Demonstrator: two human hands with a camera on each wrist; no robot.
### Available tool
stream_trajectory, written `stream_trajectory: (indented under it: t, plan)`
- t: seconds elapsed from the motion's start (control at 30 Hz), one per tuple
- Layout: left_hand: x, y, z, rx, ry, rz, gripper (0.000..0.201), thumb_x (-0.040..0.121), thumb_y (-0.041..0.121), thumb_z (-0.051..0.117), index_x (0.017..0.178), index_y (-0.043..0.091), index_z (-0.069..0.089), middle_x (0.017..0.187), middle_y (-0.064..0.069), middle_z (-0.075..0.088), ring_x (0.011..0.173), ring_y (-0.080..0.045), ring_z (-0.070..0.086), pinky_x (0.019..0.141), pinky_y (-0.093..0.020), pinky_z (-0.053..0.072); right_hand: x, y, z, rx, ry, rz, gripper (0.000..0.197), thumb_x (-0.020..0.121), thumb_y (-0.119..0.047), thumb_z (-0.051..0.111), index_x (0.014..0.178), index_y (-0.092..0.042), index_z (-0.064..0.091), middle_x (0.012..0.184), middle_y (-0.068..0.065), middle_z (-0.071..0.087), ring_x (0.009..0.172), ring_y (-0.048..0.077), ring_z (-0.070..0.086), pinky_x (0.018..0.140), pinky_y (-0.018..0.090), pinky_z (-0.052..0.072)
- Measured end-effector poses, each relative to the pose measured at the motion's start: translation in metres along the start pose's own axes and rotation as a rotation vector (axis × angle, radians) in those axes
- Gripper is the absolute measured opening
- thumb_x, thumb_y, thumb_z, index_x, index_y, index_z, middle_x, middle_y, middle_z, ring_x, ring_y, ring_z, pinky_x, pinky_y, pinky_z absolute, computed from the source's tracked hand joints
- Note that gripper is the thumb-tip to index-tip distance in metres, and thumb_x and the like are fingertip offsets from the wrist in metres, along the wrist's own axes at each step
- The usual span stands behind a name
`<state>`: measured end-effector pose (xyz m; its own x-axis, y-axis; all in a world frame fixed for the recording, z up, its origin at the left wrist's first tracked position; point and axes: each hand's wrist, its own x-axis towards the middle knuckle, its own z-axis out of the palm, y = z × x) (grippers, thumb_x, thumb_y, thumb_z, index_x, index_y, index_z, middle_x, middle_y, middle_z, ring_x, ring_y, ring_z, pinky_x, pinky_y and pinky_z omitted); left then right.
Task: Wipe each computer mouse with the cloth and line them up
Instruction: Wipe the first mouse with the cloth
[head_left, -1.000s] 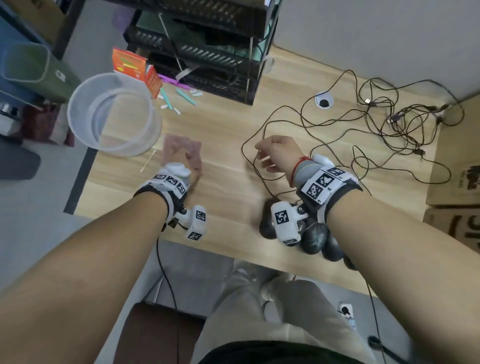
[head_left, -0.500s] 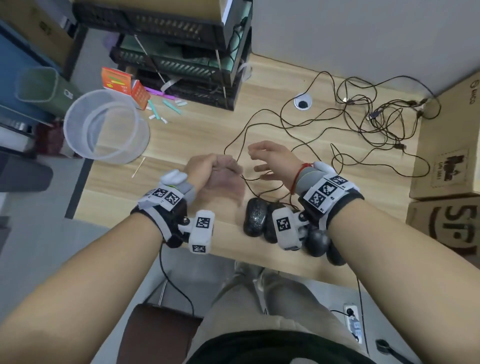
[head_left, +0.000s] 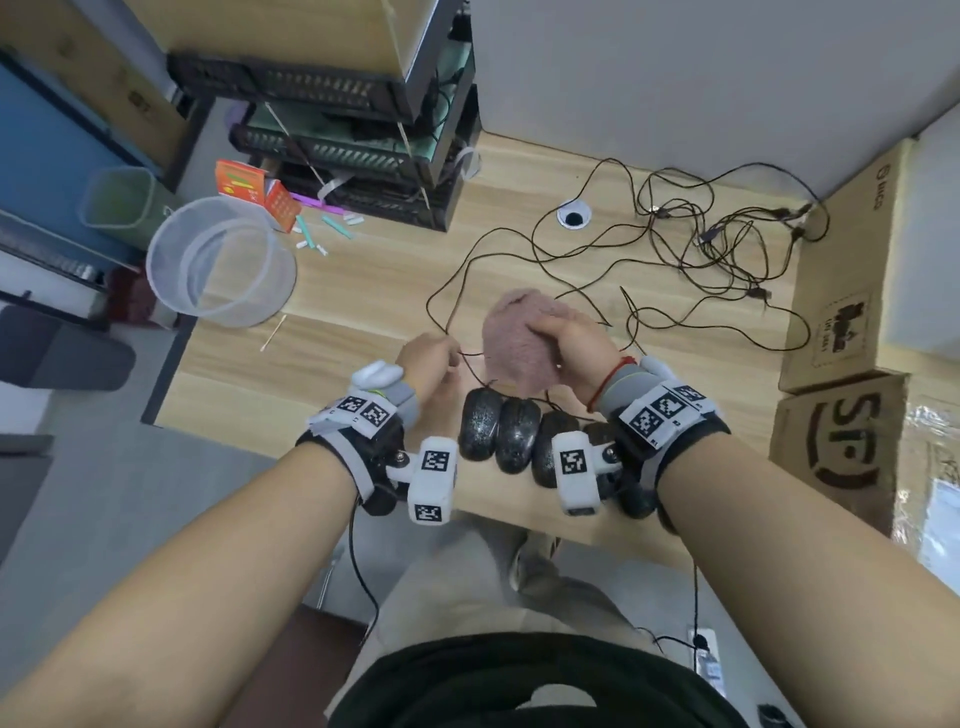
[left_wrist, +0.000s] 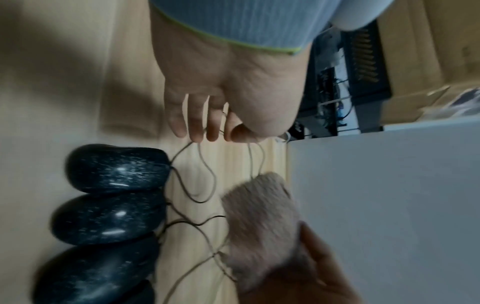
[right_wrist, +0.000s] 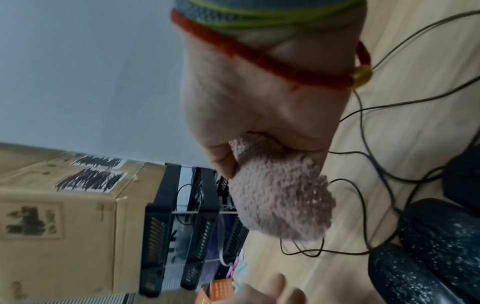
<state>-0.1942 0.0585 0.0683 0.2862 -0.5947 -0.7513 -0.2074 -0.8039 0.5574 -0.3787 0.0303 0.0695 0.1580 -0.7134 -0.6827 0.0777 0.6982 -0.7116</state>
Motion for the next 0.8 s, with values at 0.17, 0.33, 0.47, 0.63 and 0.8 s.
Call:
stream_trajectory:
  t: [0.17, 0.33, 0.47, 0.63, 0.8]
  plan:
    - [0.023, -0.052, 0.015, 0.248, -0.055, -0.059, 0.041, 0.084, 0.020, 0.074, 0.121, 0.008, 0.060, 0.112, -0.012, 0.068, 0.094, -0.025, 0.063, 0.077, -0.034, 0.051, 0.001, 0.014, -0.018, 0.180, 0.102, 0.073, 0.015, 0.094, -0.014, 0.059, 0.105, -0.006, 0.065, 0.108, 0.018, 0.070, 0.108, 0.037, 0.067, 0.099, 0.061, 0.049]
    - [0.048, -0.078, 0.032, 0.422, -0.122, 0.005, 0.098, 0.057, 0.041, 0.095, 0.135, 0.014, 0.041, 0.123, -0.007, 0.054, 0.107, -0.027, 0.055, 0.094, -0.042, 0.050, 0.008, 0.039, -0.026, 0.204, 0.212, 0.131, 0.008, 0.095, -0.010, 0.059, 0.100, -0.006, 0.063, 0.110, 0.021, 0.068, 0.112, 0.040, 0.064, 0.101, 0.058, 0.048]
    - [0.060, -0.089, 0.038, 0.624, -0.154, 0.120, 0.114, 0.050, 0.031, 0.098, 0.142, 0.019, 0.031, 0.124, -0.002, 0.043, 0.109, -0.025, 0.047, 0.096, -0.043, 0.047, 0.013, 0.054, -0.023, 0.212, 0.277, 0.144, 0.011, 0.093, -0.013, 0.061, 0.099, -0.007, 0.067, 0.114, 0.023, 0.070, 0.110, 0.038, 0.067, 0.100, 0.059, 0.050]
    - [0.073, -0.095, 0.047, 0.784, -0.188, 0.107, 0.104, 0.045, 0.037, 0.092, 0.129, 0.031, 0.030, 0.121, 0.000, 0.041, 0.107, -0.025, 0.050, 0.093, -0.044, 0.049, 0.013, 0.058, -0.021, 0.254, 0.301, 0.135, 0.009, 0.092, -0.012, 0.062, 0.097, -0.007, 0.067, 0.117, 0.024, 0.069, 0.112, 0.039, 0.066, 0.100, 0.058, 0.049]
    - [0.076, -0.098, 0.035, 0.838, -0.138, 0.128, 0.109, 0.035, 0.042, 0.088, 0.126, 0.042, 0.028, 0.117, 0.001, 0.040, 0.097, -0.026, 0.053, 0.083, -0.042, 0.055, 0.013, 0.056, -0.018, 0.192, 0.328, 0.132, 0.019, 0.086, -0.016, 0.068, 0.101, -0.005, 0.065, 0.111, 0.022, 0.071, 0.105, 0.038, 0.069, 0.096, 0.058, 0.052]
